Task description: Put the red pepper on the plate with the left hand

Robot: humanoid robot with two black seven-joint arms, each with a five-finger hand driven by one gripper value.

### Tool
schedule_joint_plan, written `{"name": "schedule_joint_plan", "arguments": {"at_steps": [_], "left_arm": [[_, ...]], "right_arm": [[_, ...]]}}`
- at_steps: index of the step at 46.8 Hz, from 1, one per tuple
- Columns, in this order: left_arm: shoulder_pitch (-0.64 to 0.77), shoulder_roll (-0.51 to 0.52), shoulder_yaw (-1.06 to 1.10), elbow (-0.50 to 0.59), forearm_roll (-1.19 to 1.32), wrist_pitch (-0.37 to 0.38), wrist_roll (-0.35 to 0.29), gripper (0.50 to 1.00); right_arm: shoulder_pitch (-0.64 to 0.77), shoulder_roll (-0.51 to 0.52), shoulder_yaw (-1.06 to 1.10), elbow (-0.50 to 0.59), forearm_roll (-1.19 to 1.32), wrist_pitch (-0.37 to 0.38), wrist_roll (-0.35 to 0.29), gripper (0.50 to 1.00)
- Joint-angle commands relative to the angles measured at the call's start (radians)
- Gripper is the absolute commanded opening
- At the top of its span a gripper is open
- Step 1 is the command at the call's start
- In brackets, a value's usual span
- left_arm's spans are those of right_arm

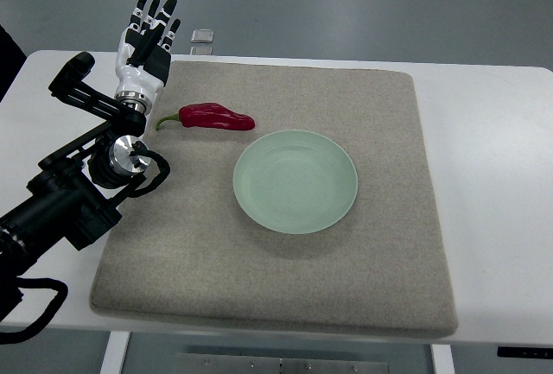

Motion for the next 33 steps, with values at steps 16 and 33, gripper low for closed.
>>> {"name": "schedule_joint_plan", "arguments": {"at_steps": [16, 33], "left_arm": [[0.0, 0.0, 0.0, 0.017, 0.003, -0.038, 0.0, 0.996], [0.005, -0.001, 0.009, 0.023, 0.002, -0.038, 0.0, 0.999]], "right_arm": [[0.0, 0.0, 0.0, 0.0, 0.0, 0.0, 0.0, 0.932], [0.0, 0.0, 0.0, 0.0, 0.0, 0.0, 0.0, 0.932]]}}
